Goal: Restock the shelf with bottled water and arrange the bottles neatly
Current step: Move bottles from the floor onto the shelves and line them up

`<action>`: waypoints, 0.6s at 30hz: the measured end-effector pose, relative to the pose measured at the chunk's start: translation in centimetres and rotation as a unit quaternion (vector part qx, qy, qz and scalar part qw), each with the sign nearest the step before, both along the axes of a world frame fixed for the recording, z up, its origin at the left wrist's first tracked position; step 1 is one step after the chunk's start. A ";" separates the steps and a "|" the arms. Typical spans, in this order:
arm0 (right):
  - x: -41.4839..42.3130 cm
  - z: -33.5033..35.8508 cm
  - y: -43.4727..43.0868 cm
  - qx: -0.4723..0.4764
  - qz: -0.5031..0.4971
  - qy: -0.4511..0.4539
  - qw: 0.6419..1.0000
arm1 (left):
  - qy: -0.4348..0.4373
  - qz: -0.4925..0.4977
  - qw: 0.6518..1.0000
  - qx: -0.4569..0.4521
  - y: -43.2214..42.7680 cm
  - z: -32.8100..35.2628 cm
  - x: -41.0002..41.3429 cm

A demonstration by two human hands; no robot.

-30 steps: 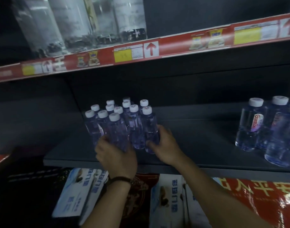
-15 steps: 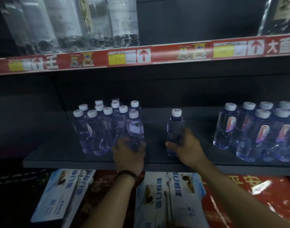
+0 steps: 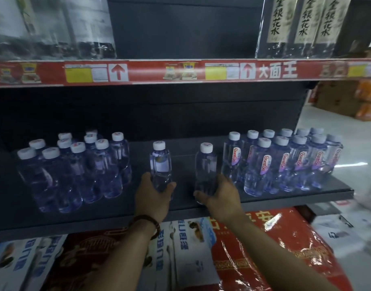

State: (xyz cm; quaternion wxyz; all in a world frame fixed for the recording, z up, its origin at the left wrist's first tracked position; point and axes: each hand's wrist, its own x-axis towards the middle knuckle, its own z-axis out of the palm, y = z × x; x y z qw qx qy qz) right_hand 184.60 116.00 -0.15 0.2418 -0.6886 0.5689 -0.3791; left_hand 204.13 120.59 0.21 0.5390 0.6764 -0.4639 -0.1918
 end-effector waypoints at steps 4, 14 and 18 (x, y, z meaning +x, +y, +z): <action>0.7 0.4 0.3 -0.009 -0.032 -0.046 0.998 | 0.004 -0.020 1.000 -0.007 -0.9 0.2 -1.2; -1.0 0.5 -0.2 0.025 0.016 -0.034 0.999 | -0.021 -0.045 0.999 -0.011 -2.1 -1.3 -1.7; -0.3 0.2 -0.5 0.007 -0.035 -0.021 0.999 | -0.005 -0.027 1.000 -0.010 -1.7 -1.3 -2.1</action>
